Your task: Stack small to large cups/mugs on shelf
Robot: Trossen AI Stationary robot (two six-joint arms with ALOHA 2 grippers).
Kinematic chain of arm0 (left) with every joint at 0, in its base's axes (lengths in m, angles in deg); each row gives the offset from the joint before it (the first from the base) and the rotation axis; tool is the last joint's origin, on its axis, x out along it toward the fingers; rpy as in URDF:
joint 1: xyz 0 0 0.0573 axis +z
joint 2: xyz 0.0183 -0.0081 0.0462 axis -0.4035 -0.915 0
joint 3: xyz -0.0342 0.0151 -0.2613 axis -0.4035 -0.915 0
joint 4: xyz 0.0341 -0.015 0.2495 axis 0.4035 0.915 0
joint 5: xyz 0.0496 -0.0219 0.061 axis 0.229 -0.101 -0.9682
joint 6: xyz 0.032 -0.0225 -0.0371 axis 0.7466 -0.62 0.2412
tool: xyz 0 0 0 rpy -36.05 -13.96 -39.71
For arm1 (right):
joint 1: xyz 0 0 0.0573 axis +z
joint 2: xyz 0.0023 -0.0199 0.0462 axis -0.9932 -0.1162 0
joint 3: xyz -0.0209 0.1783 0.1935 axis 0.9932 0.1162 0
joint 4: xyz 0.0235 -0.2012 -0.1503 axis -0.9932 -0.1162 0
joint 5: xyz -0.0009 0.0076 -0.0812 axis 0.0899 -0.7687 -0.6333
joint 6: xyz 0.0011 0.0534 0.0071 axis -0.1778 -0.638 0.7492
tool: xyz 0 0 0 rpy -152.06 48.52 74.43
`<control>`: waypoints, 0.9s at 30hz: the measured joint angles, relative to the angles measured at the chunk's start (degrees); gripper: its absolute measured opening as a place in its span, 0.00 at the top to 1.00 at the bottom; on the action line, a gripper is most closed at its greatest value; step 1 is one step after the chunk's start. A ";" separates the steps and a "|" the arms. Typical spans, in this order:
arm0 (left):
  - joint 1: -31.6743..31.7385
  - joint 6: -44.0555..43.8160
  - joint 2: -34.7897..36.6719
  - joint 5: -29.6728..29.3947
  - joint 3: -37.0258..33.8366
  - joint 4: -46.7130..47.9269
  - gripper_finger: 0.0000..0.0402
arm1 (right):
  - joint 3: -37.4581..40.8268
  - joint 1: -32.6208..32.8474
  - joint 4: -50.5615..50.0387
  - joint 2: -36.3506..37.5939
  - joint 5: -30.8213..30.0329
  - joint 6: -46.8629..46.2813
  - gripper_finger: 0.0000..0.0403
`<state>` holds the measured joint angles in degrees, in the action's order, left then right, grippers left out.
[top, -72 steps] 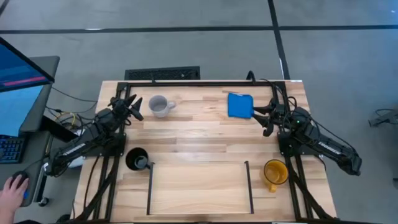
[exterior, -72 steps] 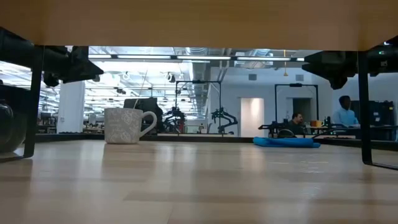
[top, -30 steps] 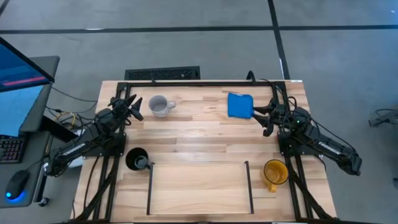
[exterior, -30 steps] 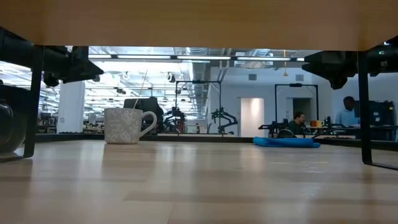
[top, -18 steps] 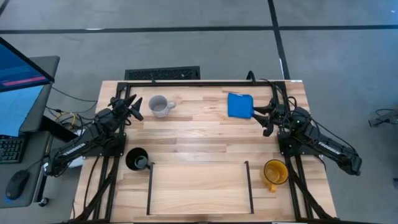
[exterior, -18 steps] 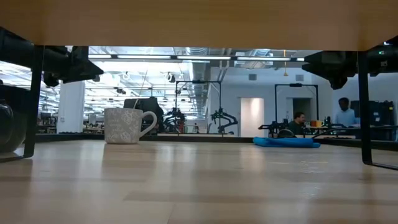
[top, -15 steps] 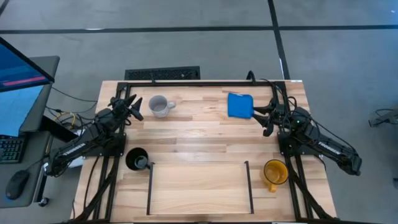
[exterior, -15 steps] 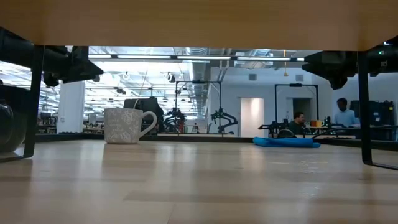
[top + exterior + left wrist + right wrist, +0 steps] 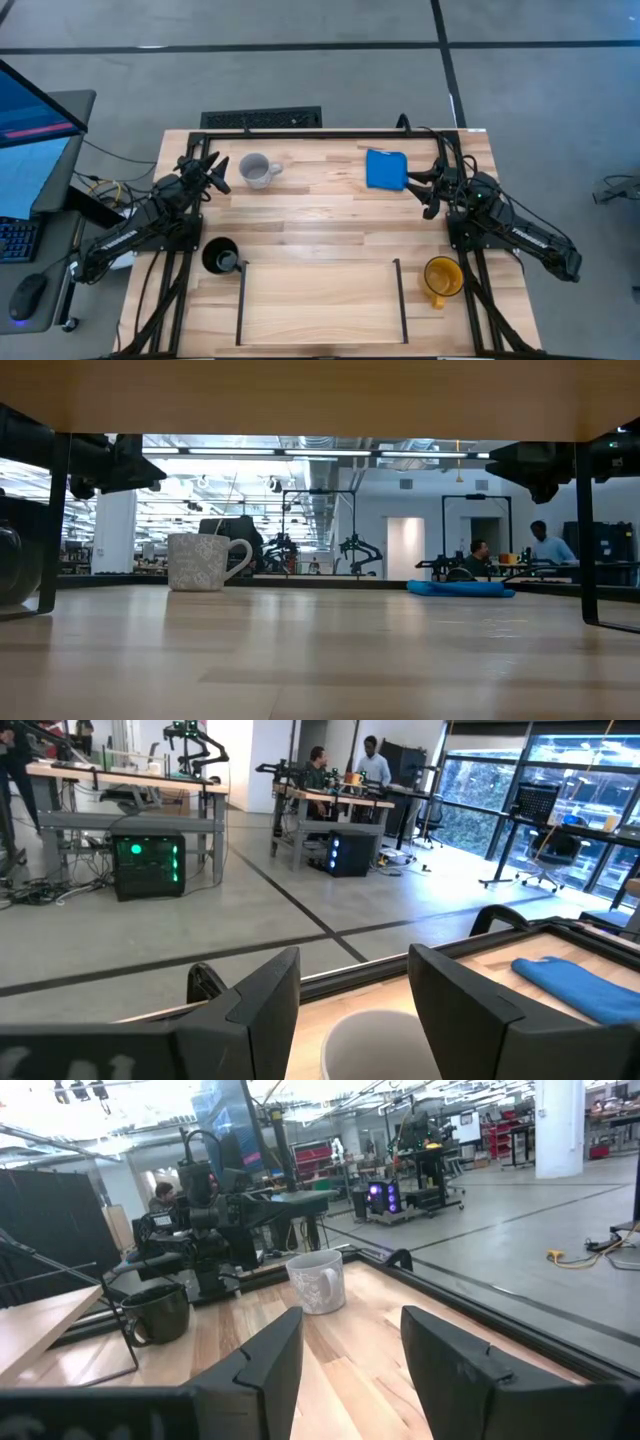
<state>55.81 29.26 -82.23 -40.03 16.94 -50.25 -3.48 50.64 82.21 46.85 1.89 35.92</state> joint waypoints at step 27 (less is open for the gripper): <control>0.09 -0.01 0.02 -1.44 -0.02 -0.04 0.55 | 0.00 0.02 0.00 0.00 0.01 0.01 0.52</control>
<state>55.90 29.25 -82.21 -41.47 16.92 -50.29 -3.48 50.66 82.21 46.85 1.90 35.93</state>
